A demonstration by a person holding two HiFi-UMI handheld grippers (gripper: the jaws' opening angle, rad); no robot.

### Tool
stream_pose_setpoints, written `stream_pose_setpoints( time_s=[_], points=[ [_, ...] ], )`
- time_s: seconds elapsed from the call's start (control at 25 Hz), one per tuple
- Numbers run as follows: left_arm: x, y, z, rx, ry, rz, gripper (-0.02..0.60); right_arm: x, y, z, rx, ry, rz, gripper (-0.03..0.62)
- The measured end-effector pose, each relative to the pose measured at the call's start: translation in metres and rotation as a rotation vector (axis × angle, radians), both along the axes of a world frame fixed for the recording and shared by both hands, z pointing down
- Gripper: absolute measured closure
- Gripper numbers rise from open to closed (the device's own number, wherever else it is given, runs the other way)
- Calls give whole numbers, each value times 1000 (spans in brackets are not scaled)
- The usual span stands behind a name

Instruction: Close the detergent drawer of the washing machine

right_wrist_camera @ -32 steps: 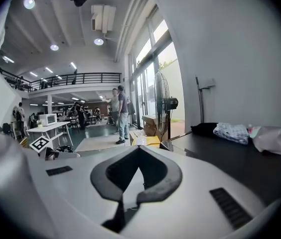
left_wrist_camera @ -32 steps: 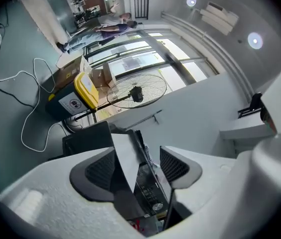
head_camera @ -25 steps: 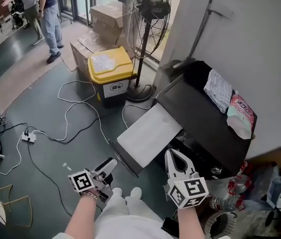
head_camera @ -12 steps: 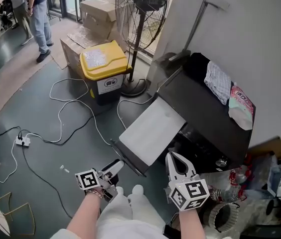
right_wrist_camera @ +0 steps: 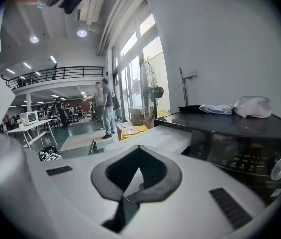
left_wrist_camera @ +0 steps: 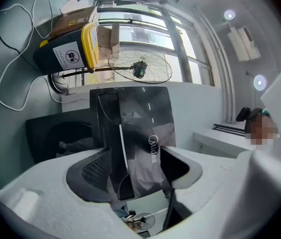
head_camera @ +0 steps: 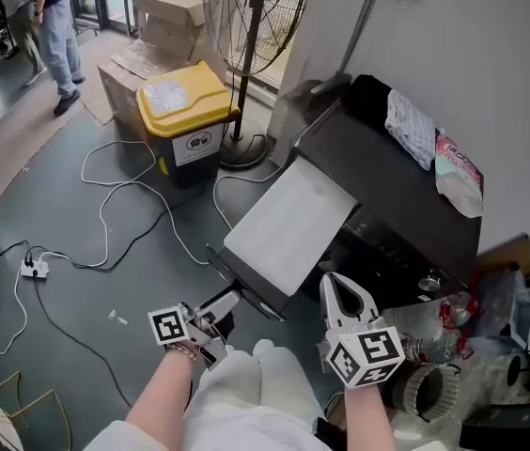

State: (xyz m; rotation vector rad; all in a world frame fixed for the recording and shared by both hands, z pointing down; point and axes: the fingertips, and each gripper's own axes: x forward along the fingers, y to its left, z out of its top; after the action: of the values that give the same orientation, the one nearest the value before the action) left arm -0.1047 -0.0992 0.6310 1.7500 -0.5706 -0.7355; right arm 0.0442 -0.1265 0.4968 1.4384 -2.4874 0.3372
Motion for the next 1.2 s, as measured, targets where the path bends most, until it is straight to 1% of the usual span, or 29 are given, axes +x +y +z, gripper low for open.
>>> stream_pose_setpoints(
  time_s=[0.08, 0.12, 0.24, 0.36, 0.6, 0.84, 1.0, 1.2],
  points=[
    [0, -5, -6, 25, 67, -10, 289, 2, 1, 3, 6, 6, 5, 605],
    [0, -6, -8, 35, 89, -12, 288, 3, 2, 4, 8, 7, 9, 605],
    [2, -9, -15, 55, 108, -15, 288, 5, 4, 4, 10, 5, 20, 605],
    [1, -7, -20, 42, 116, -27, 288, 4, 8, -4, 7, 9, 17, 605],
    [1, -8, -25, -26, 90, -45, 282, -3, 15, -26, -4, 20, -19, 605],
    [2, -6, -33, -77, 84, -51, 281, -2, 17, -40, -40, 20, -21, 605],
    [5, -6, -37, -94, 69, -31, 281, -1, 13, -43, -56, 17, -3, 605],
    [6, -5, -39, -115, 63, -6, 279, 1, 6, -46, -51, 10, 39, 605]
  ],
)
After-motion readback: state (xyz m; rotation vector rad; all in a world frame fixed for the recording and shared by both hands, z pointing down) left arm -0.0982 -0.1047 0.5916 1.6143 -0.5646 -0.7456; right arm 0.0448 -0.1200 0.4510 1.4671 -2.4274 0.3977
